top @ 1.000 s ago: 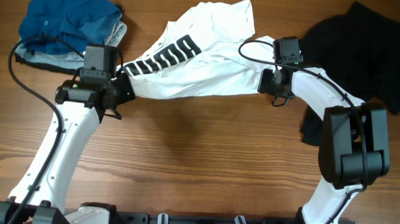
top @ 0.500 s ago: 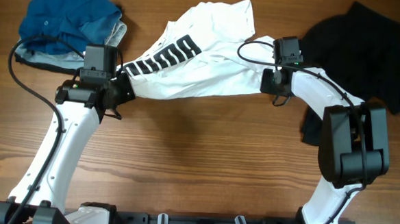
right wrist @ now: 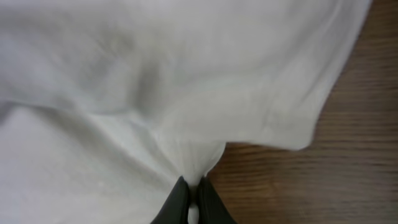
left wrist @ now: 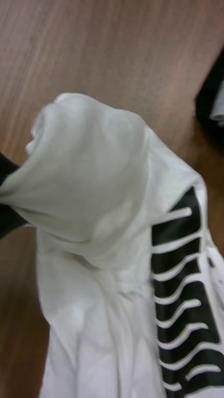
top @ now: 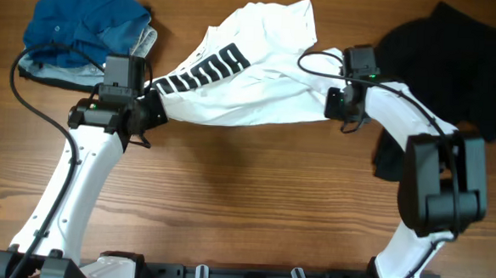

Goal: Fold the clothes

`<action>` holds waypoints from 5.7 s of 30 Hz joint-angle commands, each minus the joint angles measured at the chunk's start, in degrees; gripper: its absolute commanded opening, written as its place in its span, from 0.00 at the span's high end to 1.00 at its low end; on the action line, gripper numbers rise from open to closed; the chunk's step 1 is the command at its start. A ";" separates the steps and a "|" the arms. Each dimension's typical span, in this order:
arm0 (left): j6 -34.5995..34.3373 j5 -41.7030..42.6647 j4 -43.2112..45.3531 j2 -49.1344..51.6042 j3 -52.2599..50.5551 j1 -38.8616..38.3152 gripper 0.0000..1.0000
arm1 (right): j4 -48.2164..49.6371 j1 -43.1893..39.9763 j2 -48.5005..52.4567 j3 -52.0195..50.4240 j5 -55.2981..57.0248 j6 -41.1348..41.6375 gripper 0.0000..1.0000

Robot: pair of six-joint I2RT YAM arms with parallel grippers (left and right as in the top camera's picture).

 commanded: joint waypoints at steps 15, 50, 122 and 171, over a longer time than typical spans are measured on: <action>8.76 -2.73 -6.60 -11.17 44.19 -0.20 0.96 | -19.63 -12.85 -34.56 36.57 -2.40 -6.67 0.96; 11.54 -8.52 -30.58 -9.31 64.78 -0.15 0.96 | -43.85 -13.88 -35.93 52.22 5.64 -13.81 0.96; 5.46 1.44 -38.62 40.98 42.21 -0.96 0.73 | -37.42 -18.34 12.81 32.13 -14.80 -13.88 0.72; 17.51 -5.27 4.07 54.12 47.74 -3.80 0.57 | -31.34 -18.27 12.79 31.93 -16.11 -12.44 0.21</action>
